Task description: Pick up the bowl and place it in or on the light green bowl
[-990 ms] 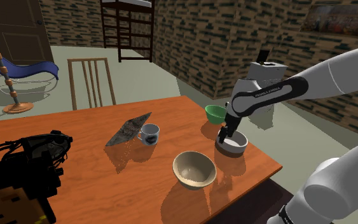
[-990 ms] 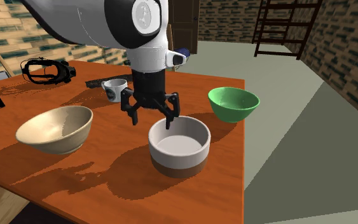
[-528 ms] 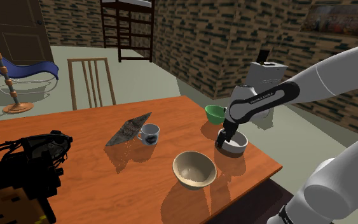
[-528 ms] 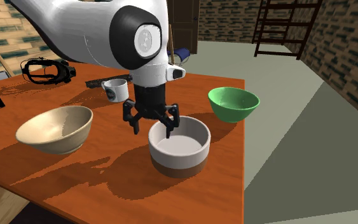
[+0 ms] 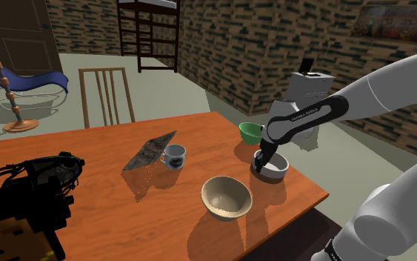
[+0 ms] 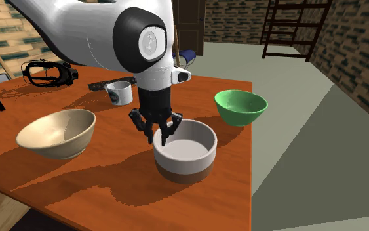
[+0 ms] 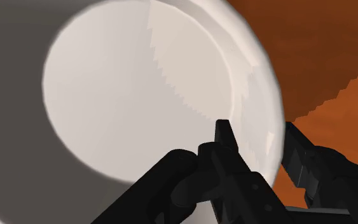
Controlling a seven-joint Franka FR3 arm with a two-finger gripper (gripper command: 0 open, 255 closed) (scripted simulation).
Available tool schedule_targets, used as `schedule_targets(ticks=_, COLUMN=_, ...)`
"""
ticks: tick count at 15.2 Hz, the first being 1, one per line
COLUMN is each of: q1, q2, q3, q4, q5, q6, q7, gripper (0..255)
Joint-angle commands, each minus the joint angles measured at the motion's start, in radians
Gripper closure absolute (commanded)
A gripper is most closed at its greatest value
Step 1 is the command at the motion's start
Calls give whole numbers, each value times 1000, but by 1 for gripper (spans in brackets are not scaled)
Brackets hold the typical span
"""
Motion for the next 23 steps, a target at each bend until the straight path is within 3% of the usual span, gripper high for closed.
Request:
schedule_targets(ticks=1, q1=0, q2=0, q3=0, q4=0, q5=0, q6=0, q7=0, gripper=255)
schedule_targets(ticks=8, q1=0, q2=0, q3=0, q4=0, q5=0, q6=0, q7=0, gripper=255)
schedule_targets(ticks=23, q1=-7, q2=-145, q3=7, q4=91, q5=-19, q6=-236, q7=21, gripper=255)
